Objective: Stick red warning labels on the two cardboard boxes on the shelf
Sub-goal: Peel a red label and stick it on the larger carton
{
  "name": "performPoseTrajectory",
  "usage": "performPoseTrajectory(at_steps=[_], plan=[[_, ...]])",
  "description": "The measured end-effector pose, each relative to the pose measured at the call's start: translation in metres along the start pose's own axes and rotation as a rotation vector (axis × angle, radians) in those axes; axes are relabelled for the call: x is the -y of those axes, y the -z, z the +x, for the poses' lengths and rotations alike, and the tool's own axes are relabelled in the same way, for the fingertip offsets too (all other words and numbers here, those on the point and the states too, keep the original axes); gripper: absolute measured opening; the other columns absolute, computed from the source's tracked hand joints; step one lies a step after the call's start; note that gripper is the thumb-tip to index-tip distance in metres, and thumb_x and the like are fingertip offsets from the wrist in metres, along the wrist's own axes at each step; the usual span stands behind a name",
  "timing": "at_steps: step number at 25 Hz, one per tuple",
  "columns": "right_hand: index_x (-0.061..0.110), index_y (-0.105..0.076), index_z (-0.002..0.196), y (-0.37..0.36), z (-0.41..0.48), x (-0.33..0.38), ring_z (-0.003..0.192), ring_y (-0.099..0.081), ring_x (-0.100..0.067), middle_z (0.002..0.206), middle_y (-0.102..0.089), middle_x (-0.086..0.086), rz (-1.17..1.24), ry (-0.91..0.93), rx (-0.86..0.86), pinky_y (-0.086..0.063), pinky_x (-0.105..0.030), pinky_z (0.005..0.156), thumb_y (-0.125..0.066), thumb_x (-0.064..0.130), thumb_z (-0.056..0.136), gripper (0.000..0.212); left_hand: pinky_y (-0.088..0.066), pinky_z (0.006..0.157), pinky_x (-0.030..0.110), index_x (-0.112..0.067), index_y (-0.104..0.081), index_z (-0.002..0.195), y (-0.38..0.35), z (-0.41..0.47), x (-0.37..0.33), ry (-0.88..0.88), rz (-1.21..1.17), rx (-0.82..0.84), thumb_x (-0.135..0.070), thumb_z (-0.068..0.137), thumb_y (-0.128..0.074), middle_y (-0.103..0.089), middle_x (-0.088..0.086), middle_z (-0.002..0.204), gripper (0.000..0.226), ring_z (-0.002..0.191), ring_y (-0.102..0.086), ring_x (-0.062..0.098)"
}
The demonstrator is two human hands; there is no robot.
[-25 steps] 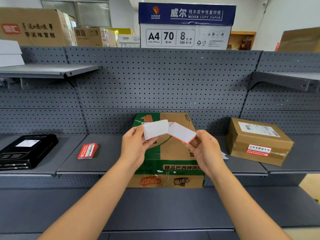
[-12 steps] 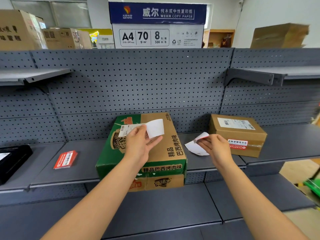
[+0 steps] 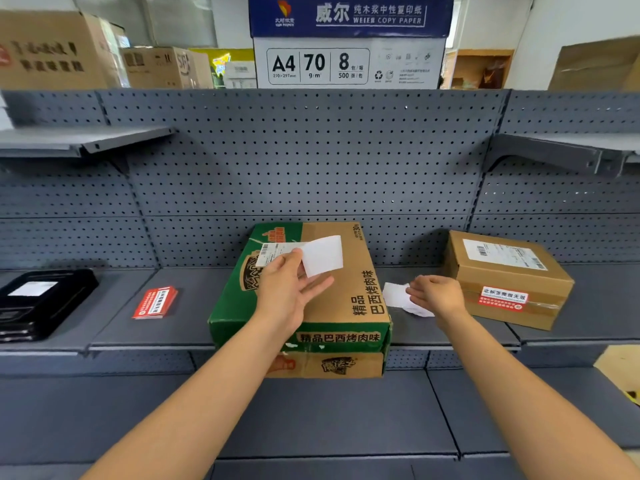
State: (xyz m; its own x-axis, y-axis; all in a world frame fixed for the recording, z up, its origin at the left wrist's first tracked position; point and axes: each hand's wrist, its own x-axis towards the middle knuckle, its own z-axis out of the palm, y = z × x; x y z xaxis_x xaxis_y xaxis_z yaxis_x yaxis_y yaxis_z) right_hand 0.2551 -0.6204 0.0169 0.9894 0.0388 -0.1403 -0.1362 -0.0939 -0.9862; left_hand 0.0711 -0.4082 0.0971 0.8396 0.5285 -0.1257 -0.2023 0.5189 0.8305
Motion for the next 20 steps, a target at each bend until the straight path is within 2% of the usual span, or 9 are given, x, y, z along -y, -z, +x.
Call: performPoseTrajectory(at_steps=[2, 4, 5, 7, 10, 12, 16, 18, 20], plan=[[-0.003, -0.071, 0.09, -0.008, -0.014, 0.013, 0.094, -0.074, -0.042, 0.094, -0.075, -0.028, -0.069, 0.09, -0.058, -0.061, -0.049, 0.087, -0.057, 0.015, 0.102, 0.026, -0.064, 0.081, 0.048, -0.006, -0.059, 0.117, 0.008, -0.001, -0.004, -0.02, 0.007, -0.008, -0.017, 0.108, -0.05, -0.071, 0.02, 0.121, 0.017, 0.109, -0.072, 0.037], [0.014, -0.071, 0.08, -0.019, -0.035, 0.031, 0.081, -0.074, -0.029, 0.077, -0.076, -0.006, -0.16, 0.276, -0.123, -0.061, -0.046, 0.079, -0.06, 0.027, 0.099, 0.026, -0.064, 0.081, 0.047, -0.005, -0.059, 0.117, 0.014, -0.001, -0.006, -0.045, 0.016, -0.015, -0.018, 0.108, -0.05, -0.07, 0.022, 0.123, 0.018, 0.112, -0.071, 0.038], [0.018, -0.071, 0.08, -0.027, -0.053, 0.044, 0.079, -0.073, -0.024, 0.074, -0.075, 0.0, -0.182, 0.388, -0.135, -0.06, -0.043, 0.078, -0.06, 0.03, 0.099, 0.025, -0.064, 0.082, 0.047, -0.005, -0.06, 0.115, 0.015, -0.003, -0.007, -0.062, 0.024, -0.017, -0.018, 0.108, -0.05, -0.07, 0.022, 0.123, 0.018, 0.112, -0.07, 0.038], [0.021, -0.071, 0.084, -0.045, -0.099, 0.07, 0.075, -0.067, -0.011, 0.076, -0.073, 0.006, -0.204, 0.613, -0.085, -0.054, -0.029, 0.074, -0.061, 0.03, 0.099, 0.021, -0.063, 0.086, 0.049, -0.006, -0.061, 0.112, 0.014, -0.007, -0.008, -0.103, 0.044, -0.014, -0.018, 0.108, -0.05, -0.069, 0.02, 0.123, 0.017, 0.113, -0.07, 0.035], [0.019, -0.073, 0.092, -0.072, -0.162, 0.09, 0.075, -0.061, 0.002, 0.083, -0.071, 0.013, -0.305, 0.826, 0.103, -0.045, -0.011, 0.069, -0.065, 0.027, 0.098, 0.013, -0.061, 0.091, 0.049, -0.002, -0.063, 0.116, 0.01, -0.016, -0.011, -0.192, 0.112, -0.003, -0.018, 0.107, -0.052, -0.07, 0.019, 0.121, 0.021, 0.111, -0.071, 0.03], [0.024, -0.072, 0.104, -0.087, -0.183, 0.089, 0.082, -0.062, 0.003, 0.089, -0.071, 0.014, -0.281, 0.808, 0.189, -0.045, -0.011, 0.073, -0.066, 0.029, 0.097, 0.01, -0.062, 0.091, 0.044, -0.003, -0.064, 0.115, 0.01, -0.025, -0.012, -0.276, 0.197, 0.018, -0.02, 0.106, -0.053, -0.071, 0.019, 0.118, 0.022, 0.11, -0.071, 0.03], [0.036, -0.057, 0.129, -0.095, -0.205, 0.086, 0.1, -0.067, -0.005, 0.1, -0.074, 0.008, -0.085, 0.69, 0.315, -0.051, -0.023, 0.089, -0.067, 0.035, 0.097, 0.034, -0.056, 0.101, 0.047, -0.012, -0.067, 0.11, 0.019, -0.041, -0.014, -0.407, 0.319, 0.122, -0.031, 0.099, -0.063, -0.072, 0.013, 0.116, 0.022, 0.113, -0.069, 0.029], [0.039, -0.049, 0.133, -0.093, -0.215, 0.084, 0.103, -0.066, -0.004, 0.101, -0.075, 0.006, 0.007, 0.655, 0.359, -0.048, -0.019, 0.091, -0.068, 0.034, 0.097, 0.04, -0.052, 0.107, 0.047, -0.023, -0.068, 0.11, 0.026, -0.048, -0.016, -0.401, 0.362, 0.155, -0.047, 0.088, -0.068, -0.073, 0.006, 0.118, 0.032, 0.116, -0.068, 0.023], [0.039, -0.046, 0.136, -0.093, -0.226, 0.082, 0.101, -0.066, -0.004, 0.1, -0.074, 0.002, 0.059, 0.628, 0.378, -0.045, -0.012, 0.087, -0.069, 0.033, 0.097, 0.045, -0.048, 0.11, 0.045, -0.033, -0.067, 0.106, 0.033, -0.055, -0.015, -0.38, 0.4, 0.177, -0.05, 0.086, -0.069, -0.073, -0.01, 0.116, 0.026, 0.12, -0.065, 0.017]])
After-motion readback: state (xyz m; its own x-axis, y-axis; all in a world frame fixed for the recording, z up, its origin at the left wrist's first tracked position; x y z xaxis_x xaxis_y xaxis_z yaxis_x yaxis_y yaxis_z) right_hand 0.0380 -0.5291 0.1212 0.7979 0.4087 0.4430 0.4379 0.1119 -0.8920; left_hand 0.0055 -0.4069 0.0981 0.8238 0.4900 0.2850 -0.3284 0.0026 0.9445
